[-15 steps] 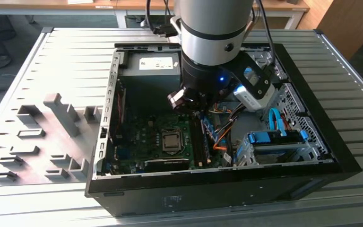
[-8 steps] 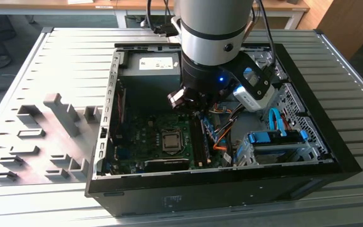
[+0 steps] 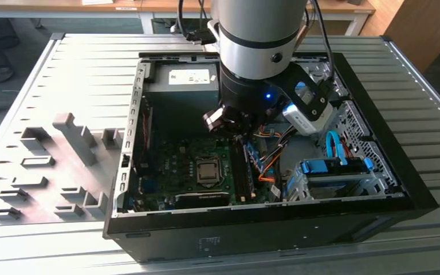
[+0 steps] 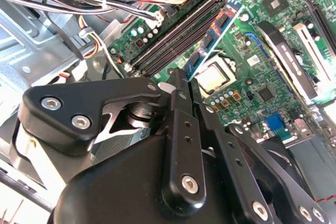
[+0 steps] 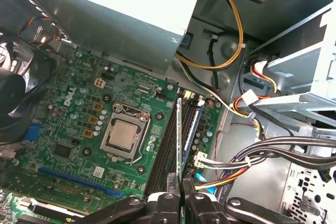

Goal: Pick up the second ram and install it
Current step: 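Insert the second ram into the second slot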

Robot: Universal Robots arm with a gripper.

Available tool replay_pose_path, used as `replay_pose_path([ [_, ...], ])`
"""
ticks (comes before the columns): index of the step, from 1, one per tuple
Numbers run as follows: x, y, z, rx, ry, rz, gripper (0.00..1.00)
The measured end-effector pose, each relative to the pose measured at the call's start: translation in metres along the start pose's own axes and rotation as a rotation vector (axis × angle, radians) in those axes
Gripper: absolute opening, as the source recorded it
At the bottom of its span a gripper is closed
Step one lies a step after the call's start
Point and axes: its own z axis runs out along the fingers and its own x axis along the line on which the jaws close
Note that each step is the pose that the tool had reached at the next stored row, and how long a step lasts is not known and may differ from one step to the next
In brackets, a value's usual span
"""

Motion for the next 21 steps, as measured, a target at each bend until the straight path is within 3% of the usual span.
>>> replay_pose_path([
  [21,0.0002,-0.0001,0.0014,0.0255,-0.0197,0.215,0.14],
])
